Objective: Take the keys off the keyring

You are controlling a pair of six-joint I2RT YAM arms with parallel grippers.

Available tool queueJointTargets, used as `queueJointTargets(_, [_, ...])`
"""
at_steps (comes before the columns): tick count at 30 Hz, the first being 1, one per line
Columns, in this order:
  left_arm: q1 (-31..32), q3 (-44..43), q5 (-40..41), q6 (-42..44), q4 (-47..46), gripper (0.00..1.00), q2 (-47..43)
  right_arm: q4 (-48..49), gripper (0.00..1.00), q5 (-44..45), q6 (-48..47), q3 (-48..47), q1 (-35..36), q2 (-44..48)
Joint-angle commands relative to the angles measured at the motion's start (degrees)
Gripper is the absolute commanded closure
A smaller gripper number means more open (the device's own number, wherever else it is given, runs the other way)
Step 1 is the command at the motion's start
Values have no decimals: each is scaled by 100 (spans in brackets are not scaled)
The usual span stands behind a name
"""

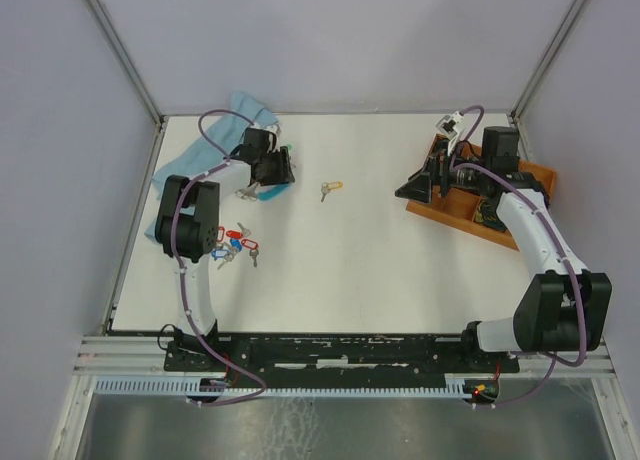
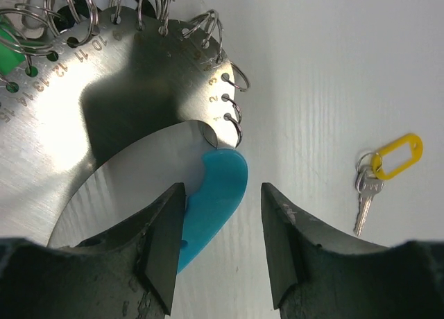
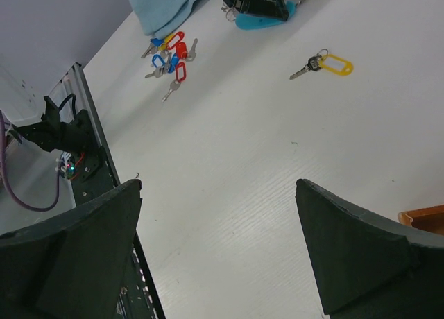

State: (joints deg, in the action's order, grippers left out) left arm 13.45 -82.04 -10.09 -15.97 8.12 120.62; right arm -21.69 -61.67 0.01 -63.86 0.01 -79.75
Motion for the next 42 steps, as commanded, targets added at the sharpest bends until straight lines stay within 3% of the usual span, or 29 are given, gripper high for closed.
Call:
queueJointTargets(1, [327,-207,-71,622,937,44,-361,236,0,-298,59,-56,-1,302])
queueJointTargets(7, [720,-834,1020,1401,2009,39,-13,273,0,-374,99,-22,4,378])
queueJointTargets(21, [787,-908,1308,2062,2030,40,336,280,0,-442,119,-22,10,401])
queueJointTargets(32, [812,-936,916,2034,2027,65,315,415,0,-448,231,58,51,333])
queueJointTargets(36, [816,-905,870,1932,1956,72,60,1127,0,-309,723,384,280,225])
queueJointTargets(42, [815,-800,530,1756,1831,75,-422,3804,0,414,2486,1445,867,-63])
